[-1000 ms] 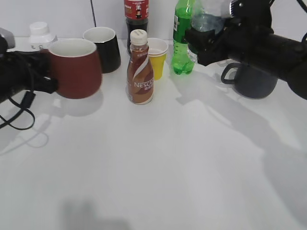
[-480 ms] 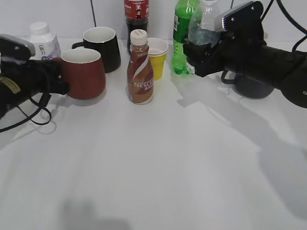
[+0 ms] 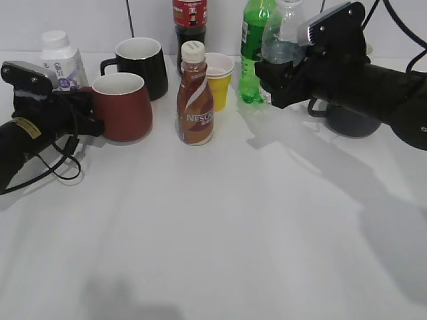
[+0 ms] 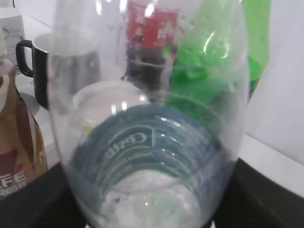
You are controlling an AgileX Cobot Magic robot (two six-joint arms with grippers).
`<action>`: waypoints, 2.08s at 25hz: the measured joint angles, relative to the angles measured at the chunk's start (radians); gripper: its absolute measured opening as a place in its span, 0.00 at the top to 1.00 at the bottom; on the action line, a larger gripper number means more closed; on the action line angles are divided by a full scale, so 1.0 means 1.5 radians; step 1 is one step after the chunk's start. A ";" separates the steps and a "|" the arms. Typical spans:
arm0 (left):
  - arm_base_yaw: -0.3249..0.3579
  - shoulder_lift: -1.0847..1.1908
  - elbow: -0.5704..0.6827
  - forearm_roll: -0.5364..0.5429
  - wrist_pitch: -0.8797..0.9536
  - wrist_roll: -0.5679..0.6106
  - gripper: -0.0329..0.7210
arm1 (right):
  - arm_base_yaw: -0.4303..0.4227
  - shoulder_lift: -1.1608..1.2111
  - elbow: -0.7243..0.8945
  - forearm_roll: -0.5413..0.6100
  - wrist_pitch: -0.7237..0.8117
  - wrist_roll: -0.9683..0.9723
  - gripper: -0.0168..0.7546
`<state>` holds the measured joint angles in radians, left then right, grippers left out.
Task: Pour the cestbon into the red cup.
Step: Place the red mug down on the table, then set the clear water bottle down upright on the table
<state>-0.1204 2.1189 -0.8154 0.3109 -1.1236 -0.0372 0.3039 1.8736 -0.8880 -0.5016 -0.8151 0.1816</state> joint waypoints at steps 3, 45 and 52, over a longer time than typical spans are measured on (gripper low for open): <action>0.000 0.000 0.004 0.000 -0.011 -0.003 0.86 | 0.000 0.000 0.000 -0.001 0.007 -0.001 0.36; 0.000 -0.194 0.244 0.013 -0.056 -0.006 0.64 | 0.000 0.129 -0.018 -0.018 -0.042 0.075 0.12; 0.000 -0.248 0.286 0.014 -0.054 -0.011 0.64 | 0.000 0.081 0.025 -0.026 0.003 0.089 0.12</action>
<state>-0.1204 1.7467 -0.3866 0.3316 -1.2039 -0.0531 0.3039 1.9948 -0.8505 -0.5405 -0.8106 0.3157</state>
